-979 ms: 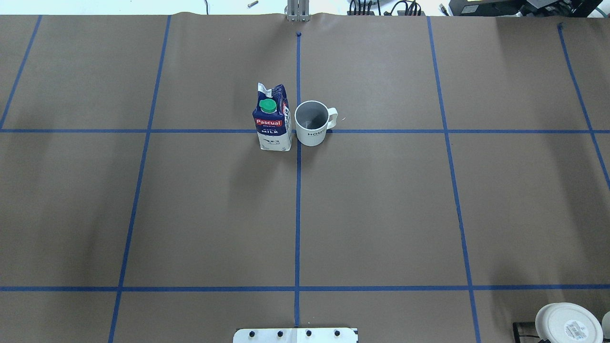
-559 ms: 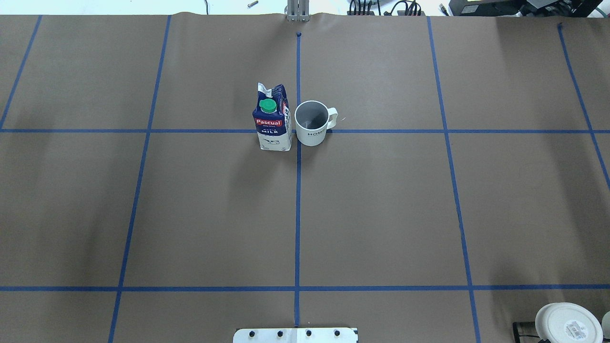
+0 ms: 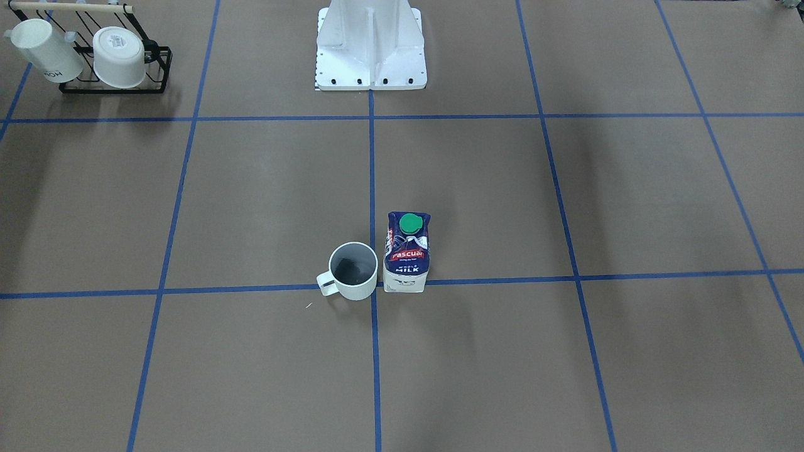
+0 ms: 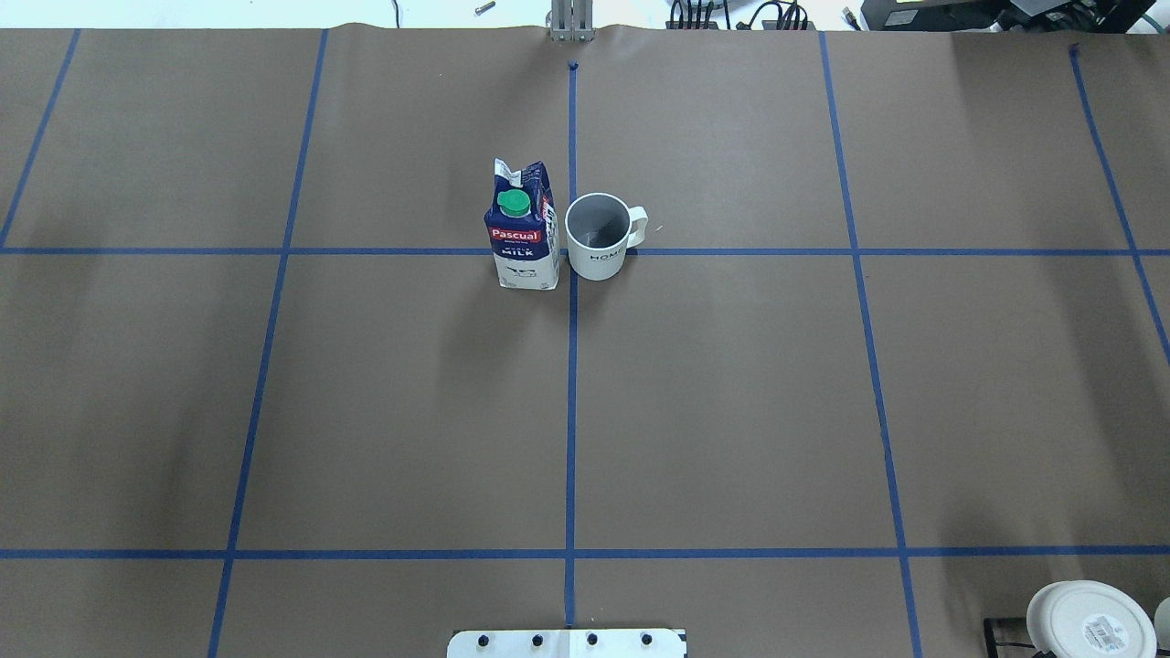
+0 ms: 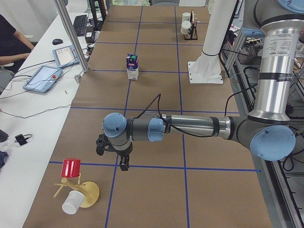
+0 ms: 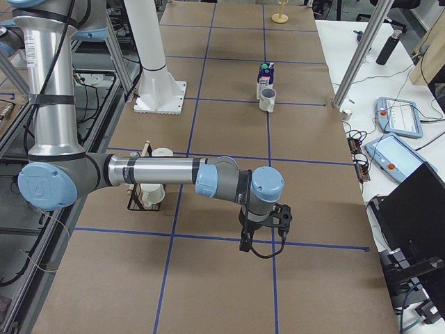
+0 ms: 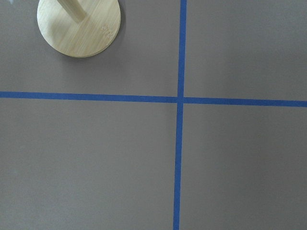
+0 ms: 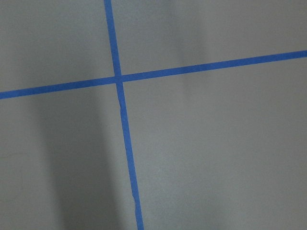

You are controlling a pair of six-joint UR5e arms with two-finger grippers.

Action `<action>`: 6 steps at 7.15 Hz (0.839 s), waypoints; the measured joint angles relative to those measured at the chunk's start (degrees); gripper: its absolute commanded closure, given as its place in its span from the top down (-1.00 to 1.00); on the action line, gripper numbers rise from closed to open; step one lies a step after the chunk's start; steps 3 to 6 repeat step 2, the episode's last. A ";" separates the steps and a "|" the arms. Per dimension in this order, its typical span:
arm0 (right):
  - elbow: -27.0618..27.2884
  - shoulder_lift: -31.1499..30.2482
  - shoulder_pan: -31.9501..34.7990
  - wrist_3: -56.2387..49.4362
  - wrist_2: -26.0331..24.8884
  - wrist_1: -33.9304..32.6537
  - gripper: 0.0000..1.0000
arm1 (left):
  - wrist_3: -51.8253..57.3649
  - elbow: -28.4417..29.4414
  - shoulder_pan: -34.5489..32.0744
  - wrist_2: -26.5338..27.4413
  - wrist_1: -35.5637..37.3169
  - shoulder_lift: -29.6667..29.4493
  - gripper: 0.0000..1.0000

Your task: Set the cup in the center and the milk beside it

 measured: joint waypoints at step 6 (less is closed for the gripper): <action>0.09 0.08 0.01 -0.03 0.05 0.00 1.00 | -0.28 -0.01 0.02 0.00 0.00 -0.08 0.97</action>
